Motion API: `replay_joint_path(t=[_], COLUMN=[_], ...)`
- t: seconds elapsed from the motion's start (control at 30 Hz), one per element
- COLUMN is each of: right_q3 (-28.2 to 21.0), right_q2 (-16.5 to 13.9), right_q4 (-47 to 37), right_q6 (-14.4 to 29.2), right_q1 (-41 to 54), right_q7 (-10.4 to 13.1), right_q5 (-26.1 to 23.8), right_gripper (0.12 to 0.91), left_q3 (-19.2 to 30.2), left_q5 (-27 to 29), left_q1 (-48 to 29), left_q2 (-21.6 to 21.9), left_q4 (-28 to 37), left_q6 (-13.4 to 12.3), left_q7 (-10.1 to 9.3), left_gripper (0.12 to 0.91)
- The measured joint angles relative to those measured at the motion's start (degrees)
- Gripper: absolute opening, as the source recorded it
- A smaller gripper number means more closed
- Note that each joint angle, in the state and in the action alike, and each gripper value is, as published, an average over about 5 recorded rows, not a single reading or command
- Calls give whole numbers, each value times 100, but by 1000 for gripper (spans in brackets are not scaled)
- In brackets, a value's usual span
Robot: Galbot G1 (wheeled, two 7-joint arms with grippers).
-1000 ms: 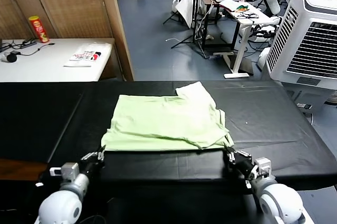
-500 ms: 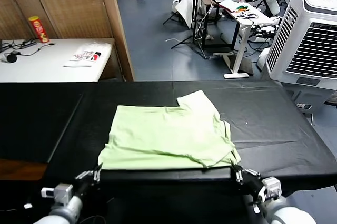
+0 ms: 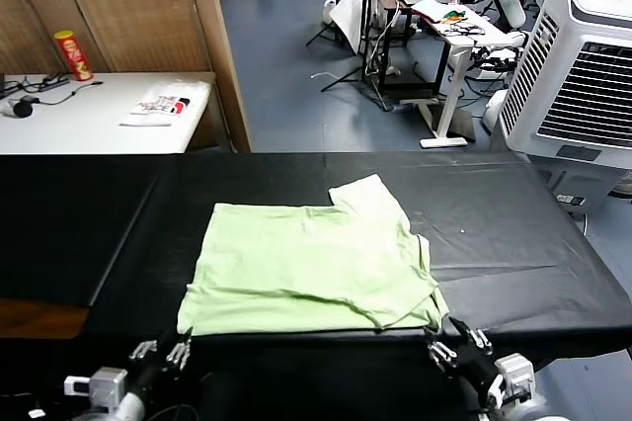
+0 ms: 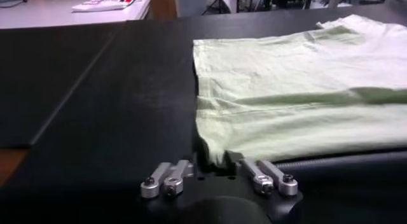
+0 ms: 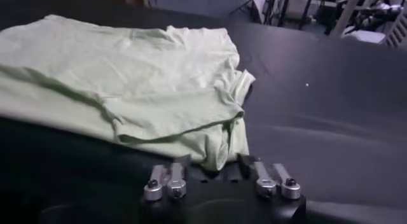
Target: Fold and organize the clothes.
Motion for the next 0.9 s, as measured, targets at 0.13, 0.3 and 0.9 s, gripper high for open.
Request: replay_joint_path(t=[0.13,0.3,0.9], right_q3=[-211,-806,-2795], right_q2=[-155,-231,669], right_q4=[-441,-1471,-5795], right_q6=[-23,-54,-177], right_q1=[911,2530,6714], right_q7=[114,304,291], right_q5=[243,450,418], right_gripper=[798,798,798], left_q3=[-36,143,1945], left_q5=[-185,-1010,-2754], left_q1=[-378,-1398,-5326], left_q2=[104,359,861], left_q4=[17,299,3181], left_q6=[221,488,990], left_q7=[-147,-421,-686], left_gripper=[786,798,798])
